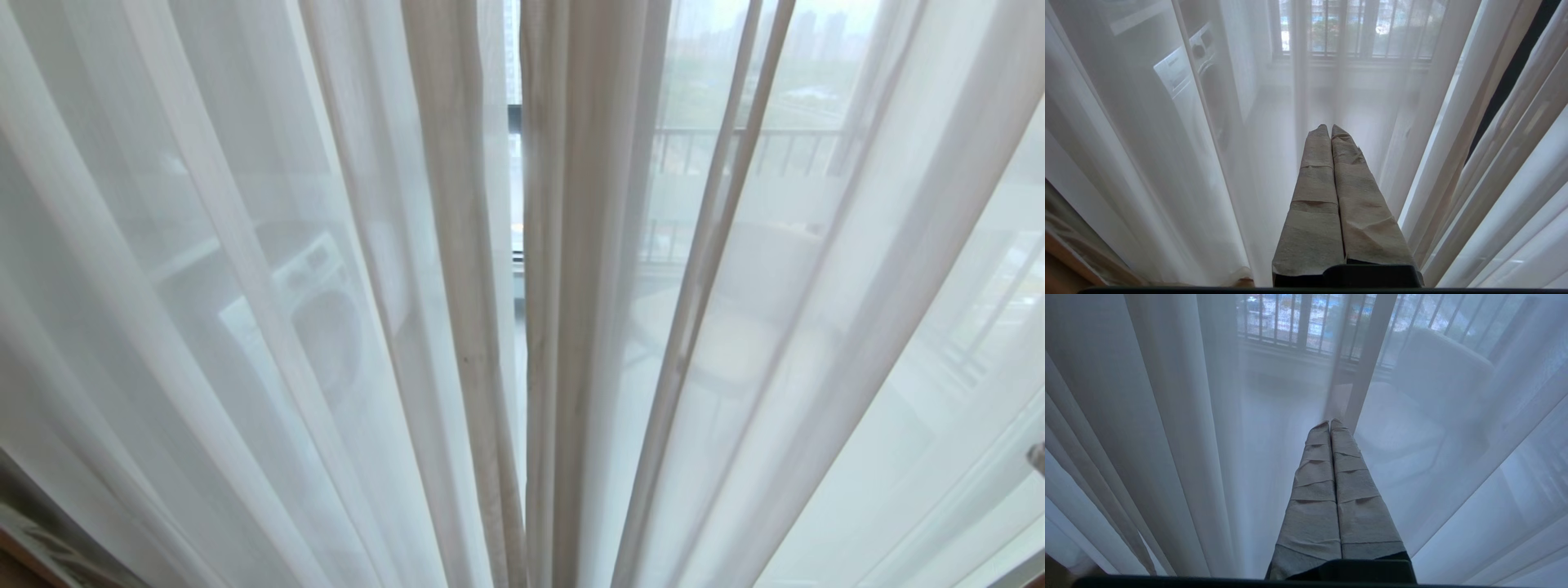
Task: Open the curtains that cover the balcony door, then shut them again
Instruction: Pull the outer curtains open on both sides
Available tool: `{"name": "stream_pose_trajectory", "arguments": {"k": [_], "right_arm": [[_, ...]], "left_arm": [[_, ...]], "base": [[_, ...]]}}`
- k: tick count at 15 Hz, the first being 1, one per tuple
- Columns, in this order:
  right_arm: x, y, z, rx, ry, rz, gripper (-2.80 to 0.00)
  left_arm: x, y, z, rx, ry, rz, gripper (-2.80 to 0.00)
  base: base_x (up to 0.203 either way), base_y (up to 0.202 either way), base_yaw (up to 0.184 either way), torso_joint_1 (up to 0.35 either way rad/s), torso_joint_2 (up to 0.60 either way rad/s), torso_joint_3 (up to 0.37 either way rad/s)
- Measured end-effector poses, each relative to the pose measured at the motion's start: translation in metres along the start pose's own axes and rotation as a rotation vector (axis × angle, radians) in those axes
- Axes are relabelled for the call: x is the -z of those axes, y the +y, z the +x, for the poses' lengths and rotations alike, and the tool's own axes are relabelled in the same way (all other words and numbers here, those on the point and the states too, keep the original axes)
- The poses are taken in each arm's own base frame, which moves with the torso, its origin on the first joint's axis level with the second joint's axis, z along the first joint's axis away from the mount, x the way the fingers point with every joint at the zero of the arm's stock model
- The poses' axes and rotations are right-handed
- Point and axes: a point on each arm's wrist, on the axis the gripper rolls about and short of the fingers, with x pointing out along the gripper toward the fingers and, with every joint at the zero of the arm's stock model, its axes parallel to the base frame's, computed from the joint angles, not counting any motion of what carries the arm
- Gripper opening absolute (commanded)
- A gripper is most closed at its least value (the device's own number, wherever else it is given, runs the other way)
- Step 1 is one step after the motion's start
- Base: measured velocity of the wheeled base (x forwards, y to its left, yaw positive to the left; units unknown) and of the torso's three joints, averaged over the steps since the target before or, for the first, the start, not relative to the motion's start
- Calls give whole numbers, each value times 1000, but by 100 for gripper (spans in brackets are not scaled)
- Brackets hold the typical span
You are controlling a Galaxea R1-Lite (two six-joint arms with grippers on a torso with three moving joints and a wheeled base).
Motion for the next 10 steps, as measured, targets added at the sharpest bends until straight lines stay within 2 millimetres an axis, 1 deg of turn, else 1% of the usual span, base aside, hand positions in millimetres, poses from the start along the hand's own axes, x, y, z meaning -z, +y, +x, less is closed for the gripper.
{"name": "stream_pose_trajectory", "arguments": {"k": [6,10], "right_arm": [[41,10,-48,-30,92,49,-280],[57,13,-68,6,53,47,-280]], "left_arm": [[0,0,0,0,0,0,-280],[0,0,0,0,0,0,-280]], "base": [[0,0,0,0,0,0],[0,0,0,0,0,0]]}}
